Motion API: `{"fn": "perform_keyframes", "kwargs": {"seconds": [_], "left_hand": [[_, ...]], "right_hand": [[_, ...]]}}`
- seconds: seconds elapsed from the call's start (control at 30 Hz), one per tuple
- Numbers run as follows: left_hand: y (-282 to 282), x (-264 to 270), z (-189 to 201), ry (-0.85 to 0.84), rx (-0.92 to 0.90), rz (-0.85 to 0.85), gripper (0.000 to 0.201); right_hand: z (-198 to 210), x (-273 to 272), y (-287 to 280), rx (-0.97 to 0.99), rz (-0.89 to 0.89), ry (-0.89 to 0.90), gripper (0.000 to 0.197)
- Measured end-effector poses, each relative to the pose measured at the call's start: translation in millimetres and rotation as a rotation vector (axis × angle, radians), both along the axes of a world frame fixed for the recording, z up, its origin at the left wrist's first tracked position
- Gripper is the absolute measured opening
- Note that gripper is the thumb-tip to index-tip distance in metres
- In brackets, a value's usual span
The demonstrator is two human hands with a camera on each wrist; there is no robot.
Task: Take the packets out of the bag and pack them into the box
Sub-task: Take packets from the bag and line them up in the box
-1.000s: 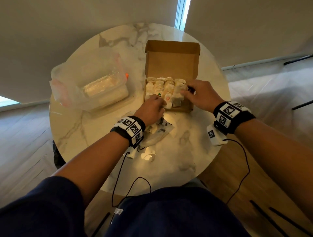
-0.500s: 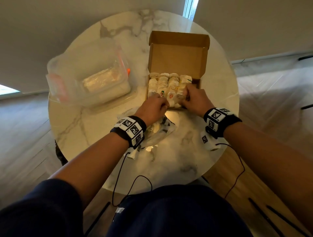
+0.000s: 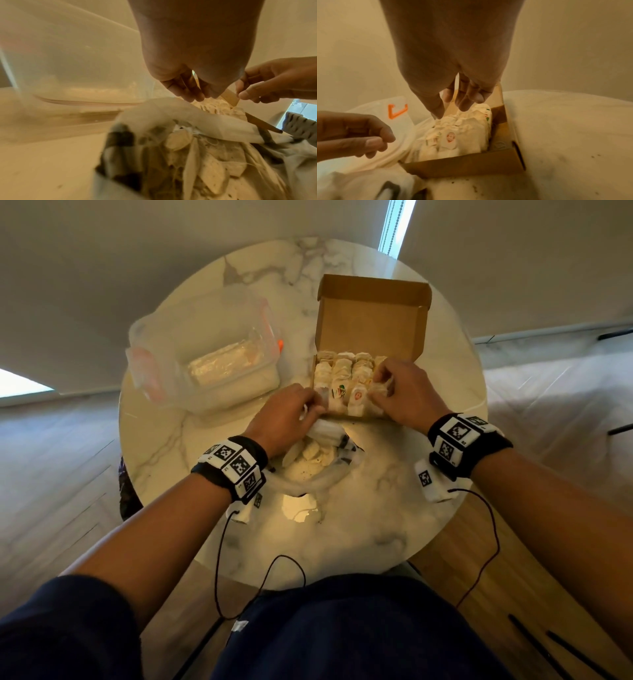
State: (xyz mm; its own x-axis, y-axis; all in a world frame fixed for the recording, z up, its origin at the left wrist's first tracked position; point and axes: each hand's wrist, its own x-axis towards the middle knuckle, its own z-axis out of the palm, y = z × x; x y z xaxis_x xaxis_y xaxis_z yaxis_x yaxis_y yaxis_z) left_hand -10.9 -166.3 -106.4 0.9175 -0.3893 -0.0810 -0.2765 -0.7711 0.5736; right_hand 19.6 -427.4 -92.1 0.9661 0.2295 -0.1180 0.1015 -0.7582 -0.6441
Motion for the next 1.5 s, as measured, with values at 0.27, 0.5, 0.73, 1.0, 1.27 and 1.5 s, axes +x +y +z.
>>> {"fn": "perform_keyframes", "kwargs": {"seconds": [0.27, 0.5, 0.73, 1.0, 1.27, 1.5], "left_hand": [[54.2, -36.8, -4.7, 0.199, 0.353, 0.043, 0.053], [64.8, -48.8, 3.7, 0.273, 0.140, 0.098, 0.036], [50.6, -61.1, 11.8, 0.037, 0.111, -0.089, 0.009], [26.9, -77.0, -25.1, 0.038, 0.388, -0.175, 0.031], [18.6, -79.5, -39.3, 0.030, 0.568, -0.079, 0.034], [17.5, -79.8, -28.1, 0.170, 0.136, -0.027, 0.012]], "right_hand": [[2.3, -54.9, 58.3, -0.064, 0.310, 0.061, 0.008], [-11.0, -76.4, 67.3, -0.239, 0.223, 0.229, 0.032], [-1.2, -81.8, 72.0, -0.257, 0.215, 0.128, 0.030], [2.6, -87.9, 78.6, -0.152, 0.309, 0.137, 0.023], [1.6, -92.8, 79.1, -0.181, 0.373, 0.230, 0.025], [-5.5, -91.5, 74.4, -0.131, 0.405, 0.210, 0.031]]}}
